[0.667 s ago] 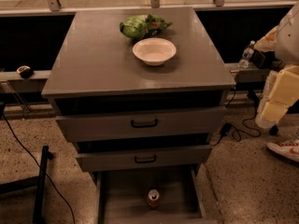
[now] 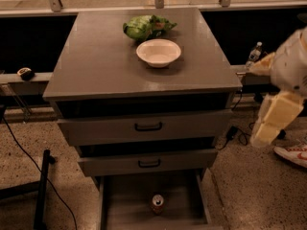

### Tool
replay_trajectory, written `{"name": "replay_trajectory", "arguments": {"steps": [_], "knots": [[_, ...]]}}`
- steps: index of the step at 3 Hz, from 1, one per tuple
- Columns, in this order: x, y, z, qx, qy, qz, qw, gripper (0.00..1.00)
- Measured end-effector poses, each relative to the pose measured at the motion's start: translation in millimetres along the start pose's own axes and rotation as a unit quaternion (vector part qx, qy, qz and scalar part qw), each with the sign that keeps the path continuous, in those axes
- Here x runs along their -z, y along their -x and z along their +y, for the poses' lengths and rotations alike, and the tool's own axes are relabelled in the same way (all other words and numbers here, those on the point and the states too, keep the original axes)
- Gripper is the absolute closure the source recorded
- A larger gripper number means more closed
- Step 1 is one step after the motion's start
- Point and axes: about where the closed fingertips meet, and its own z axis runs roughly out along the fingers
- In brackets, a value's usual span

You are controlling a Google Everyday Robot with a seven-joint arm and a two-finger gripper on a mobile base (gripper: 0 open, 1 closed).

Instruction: Pick coke can from bottom drawer and place on counter

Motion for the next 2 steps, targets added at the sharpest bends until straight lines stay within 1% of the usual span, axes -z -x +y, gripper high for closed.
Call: {"name": "replay_trajectory", "arguments": {"steps": [1, 2], "knots": [[-65, -9, 26, -0.012, 0.025, -0.056, 0.9981, 0.00], [-111, -15, 44, 0.003, 0.044, -0.044, 0.9981, 0.00]]}}
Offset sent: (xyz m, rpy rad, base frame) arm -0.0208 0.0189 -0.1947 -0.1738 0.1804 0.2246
